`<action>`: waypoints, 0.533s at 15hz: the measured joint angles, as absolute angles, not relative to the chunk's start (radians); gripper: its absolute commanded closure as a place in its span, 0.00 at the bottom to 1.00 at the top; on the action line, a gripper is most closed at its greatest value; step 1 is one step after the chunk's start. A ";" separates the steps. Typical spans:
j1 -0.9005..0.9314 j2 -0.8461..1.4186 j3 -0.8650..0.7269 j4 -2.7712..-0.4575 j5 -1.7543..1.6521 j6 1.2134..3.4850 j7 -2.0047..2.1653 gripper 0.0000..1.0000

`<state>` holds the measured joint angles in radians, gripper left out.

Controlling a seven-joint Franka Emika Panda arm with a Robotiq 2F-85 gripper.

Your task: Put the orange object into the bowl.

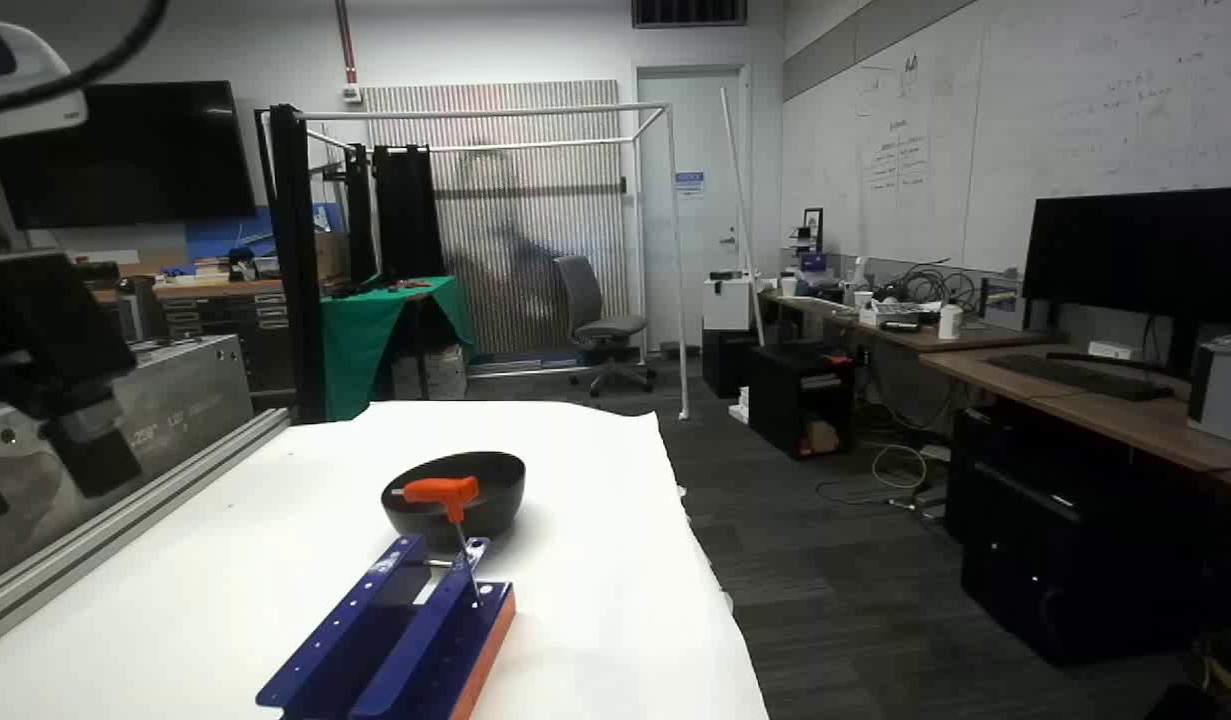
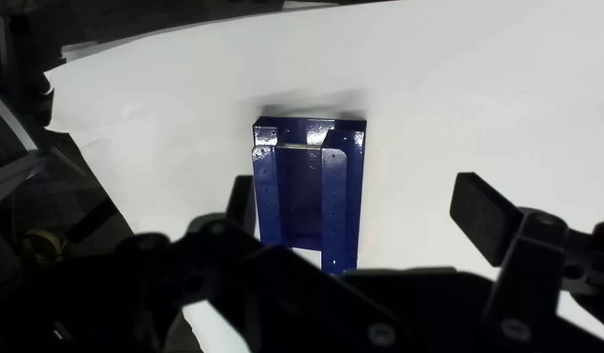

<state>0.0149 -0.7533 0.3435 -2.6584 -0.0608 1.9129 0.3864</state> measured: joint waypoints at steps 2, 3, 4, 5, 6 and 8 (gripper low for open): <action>0.015 -0.754 0.343 -2.652 -0.061 1.913 0.386 0.00; 0.015 -0.755 0.343 -2.651 -0.061 1.913 0.386 0.00; 0.015 -0.756 0.343 -2.650 -0.061 1.913 0.386 0.00; 0.015 -0.756 0.343 -2.651 -0.061 1.913 0.386 0.00; 0.016 -0.756 0.342 -2.652 -0.061 1.913 0.386 0.00; 0.011 -0.741 0.341 -2.650 -0.067 1.941 0.424 0.00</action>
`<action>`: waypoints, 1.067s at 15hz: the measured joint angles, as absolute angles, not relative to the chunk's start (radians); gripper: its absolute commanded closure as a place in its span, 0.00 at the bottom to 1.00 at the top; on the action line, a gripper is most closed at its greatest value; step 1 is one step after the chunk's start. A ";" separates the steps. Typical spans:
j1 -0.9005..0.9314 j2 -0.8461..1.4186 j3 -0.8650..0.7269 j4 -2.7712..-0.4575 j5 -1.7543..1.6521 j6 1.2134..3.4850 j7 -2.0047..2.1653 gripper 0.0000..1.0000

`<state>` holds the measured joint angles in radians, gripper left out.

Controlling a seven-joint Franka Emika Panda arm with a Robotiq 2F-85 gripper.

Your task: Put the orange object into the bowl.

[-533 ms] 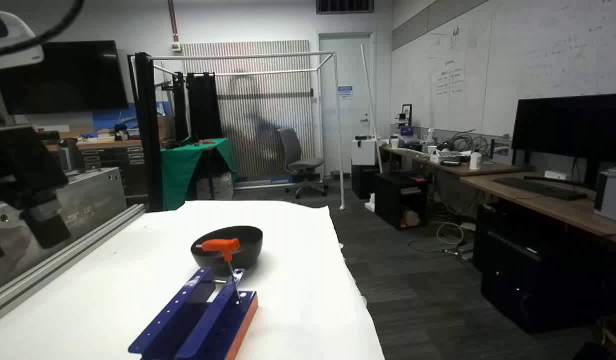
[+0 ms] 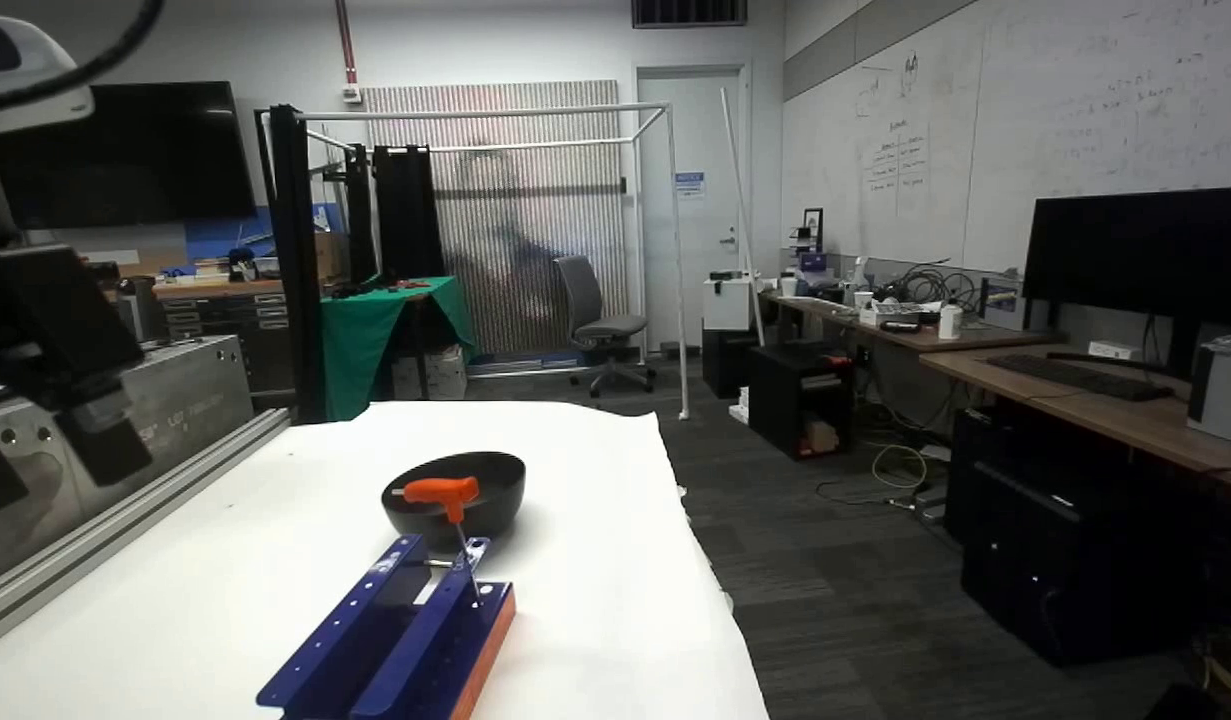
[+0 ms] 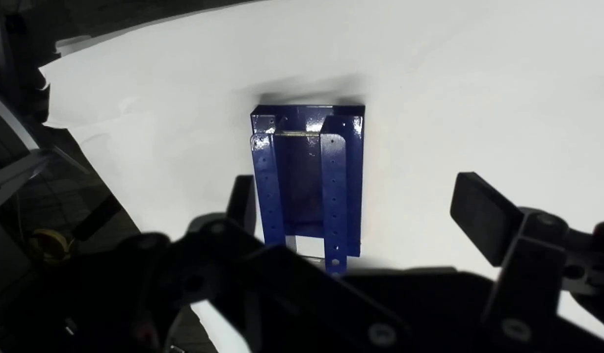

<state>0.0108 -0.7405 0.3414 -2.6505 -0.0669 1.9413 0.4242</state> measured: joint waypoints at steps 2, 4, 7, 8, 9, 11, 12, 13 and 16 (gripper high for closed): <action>-0.019 -0.697 0.341 -2.639 -0.086 2.031 0.498 0.00; -0.079 -0.621 0.345 -2.608 -0.135 2.133 0.592 0.00; -0.178 -0.465 0.347 -2.529 -0.228 2.236 0.756 0.00; -0.202 -0.412 0.345 -2.498 -0.260 2.250 0.818 0.00; -0.220 -0.359 0.342 -2.467 -0.292 2.256 0.884 0.00; -0.230 -0.265 0.328 -2.411 -0.339 2.257 1.017 0.00; -0.228 -0.220 0.319 -2.385 -0.355 2.257 1.083 0.00; -0.221 -0.177 0.309 -2.358 -0.369 2.257 1.149 0.00; -0.171 -0.064 0.258 -2.287 -0.388 2.260 1.311 0.10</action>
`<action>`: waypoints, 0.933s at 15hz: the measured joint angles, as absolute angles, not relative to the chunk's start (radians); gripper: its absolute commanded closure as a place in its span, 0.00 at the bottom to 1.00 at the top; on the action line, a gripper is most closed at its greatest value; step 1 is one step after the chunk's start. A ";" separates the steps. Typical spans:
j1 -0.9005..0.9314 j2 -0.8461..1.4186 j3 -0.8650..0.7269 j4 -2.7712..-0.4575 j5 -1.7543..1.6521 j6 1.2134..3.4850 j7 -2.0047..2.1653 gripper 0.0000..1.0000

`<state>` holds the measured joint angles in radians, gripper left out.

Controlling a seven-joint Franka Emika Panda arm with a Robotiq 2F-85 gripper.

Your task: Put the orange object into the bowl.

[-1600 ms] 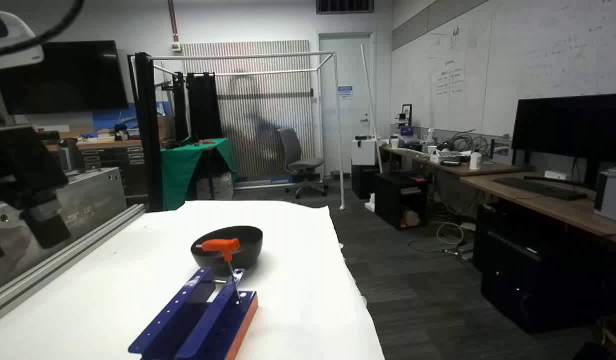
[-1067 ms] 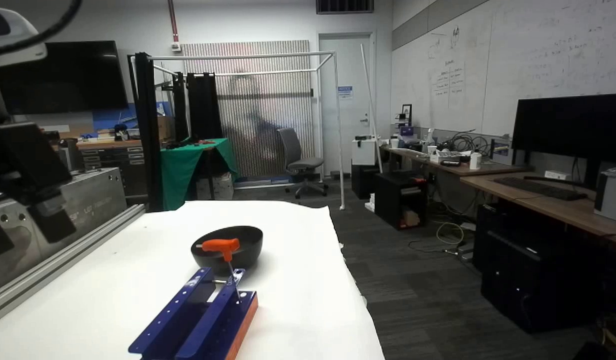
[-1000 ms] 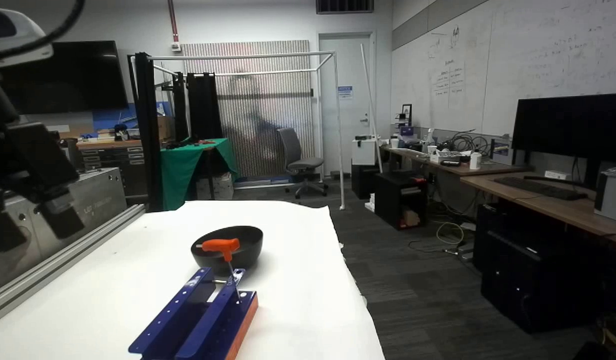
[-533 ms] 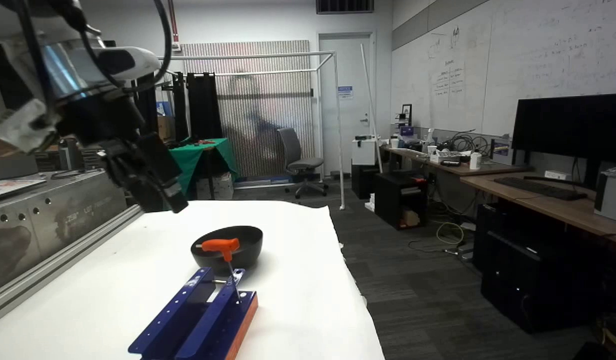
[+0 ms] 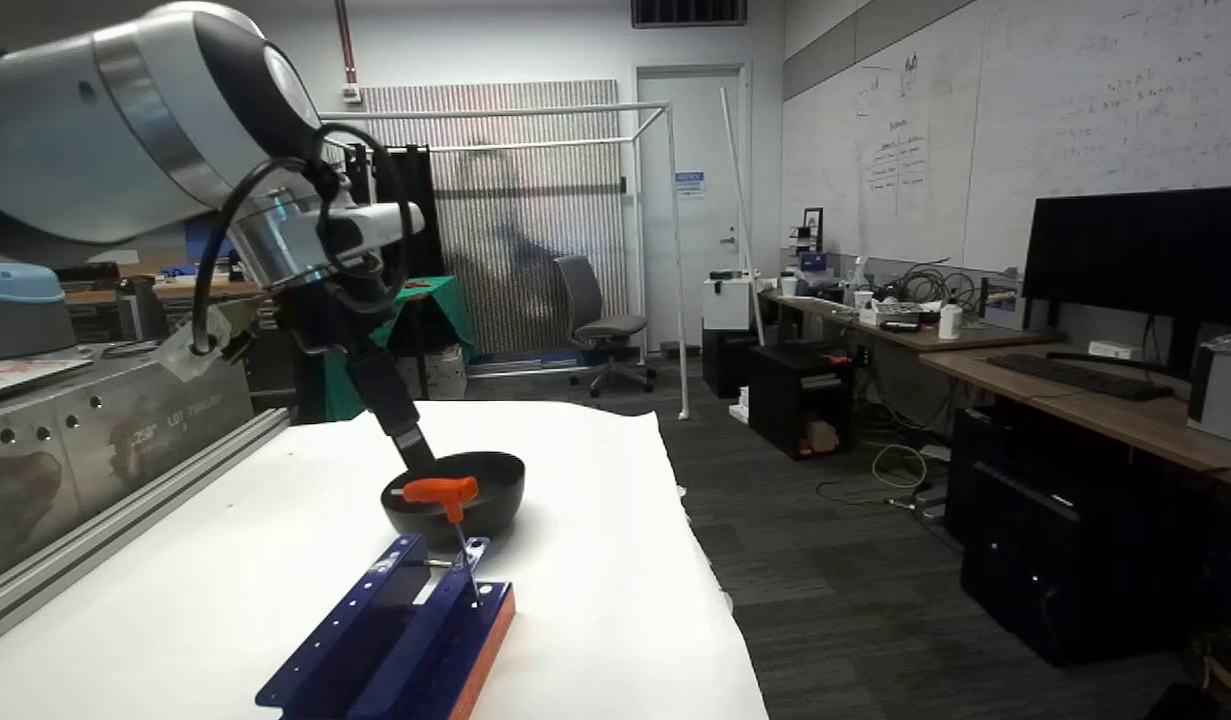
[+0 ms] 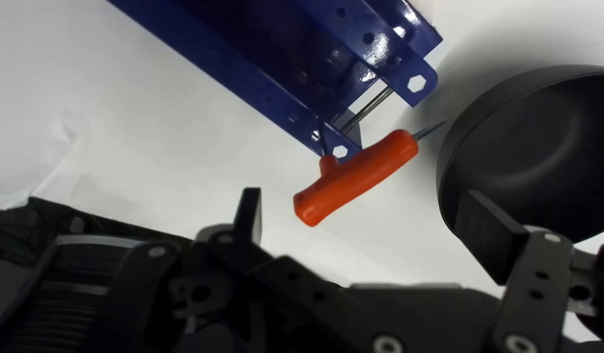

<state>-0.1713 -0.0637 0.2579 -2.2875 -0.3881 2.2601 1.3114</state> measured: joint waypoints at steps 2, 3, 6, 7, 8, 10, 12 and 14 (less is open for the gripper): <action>-0.128 -0.005 0.216 -2.252 -0.389 2.264 1.381 0.32; -0.107 0.018 0.196 -2.238 -0.391 2.266 1.409 0.42; -0.054 0.068 0.144 -2.210 -0.409 2.268 1.476 0.65; -0.039 0.078 0.130 -2.205 -0.415 2.268 1.493 0.73; -0.025 0.083 0.117 -2.202 -0.421 2.267 1.510 0.80; -0.002 0.082 0.098 -2.198 -0.439 2.264 1.539 0.95; 0.014 0.080 0.086 -2.197 -0.460 2.256 1.561 0.96; 0.025 0.075 0.081 -2.197 -0.475 2.245 1.565 0.94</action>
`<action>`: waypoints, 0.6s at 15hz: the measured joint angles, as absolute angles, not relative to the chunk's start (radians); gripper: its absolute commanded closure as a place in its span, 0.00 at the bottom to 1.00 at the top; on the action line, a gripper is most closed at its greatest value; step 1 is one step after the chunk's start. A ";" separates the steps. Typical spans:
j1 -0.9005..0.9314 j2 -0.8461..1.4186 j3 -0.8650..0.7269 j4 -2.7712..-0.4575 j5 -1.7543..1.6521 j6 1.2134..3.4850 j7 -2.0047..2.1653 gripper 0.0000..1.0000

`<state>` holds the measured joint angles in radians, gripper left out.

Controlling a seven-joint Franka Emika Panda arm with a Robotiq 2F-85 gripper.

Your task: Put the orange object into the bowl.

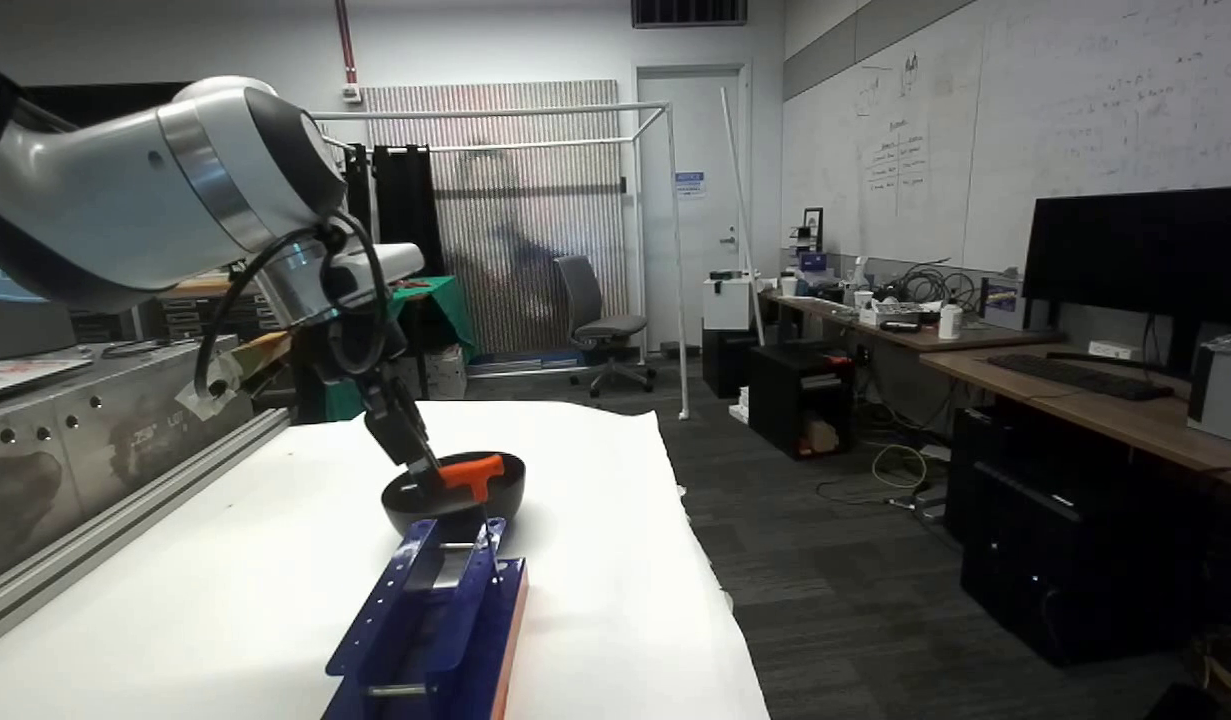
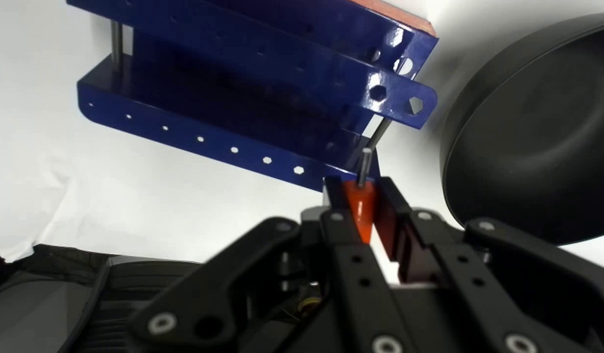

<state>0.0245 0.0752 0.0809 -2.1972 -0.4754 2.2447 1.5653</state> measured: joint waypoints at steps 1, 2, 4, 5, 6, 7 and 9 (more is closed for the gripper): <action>0.029 0.072 0.081 -2.197 -0.484 2.238 1.565 0.94; 0.037 0.064 0.081 -2.198 -0.488 2.227 1.565 0.94; 0.056 0.031 0.083 -2.201 -0.490 2.194 1.559 0.94; 0.066 0.004 0.087 -2.203 -0.491 2.166 1.556 0.93; 0.076 -0.028 0.093 -2.204 -0.492 2.134 1.550 0.94; 0.085 -0.064 0.103 -2.204 -0.497 2.101 1.545 0.94; 0.098 -0.135 0.132 -2.205 -0.528 2.061 1.530 0.94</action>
<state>0.0980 -0.1347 0.1325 -2.2046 -0.5278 2.0609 1.5300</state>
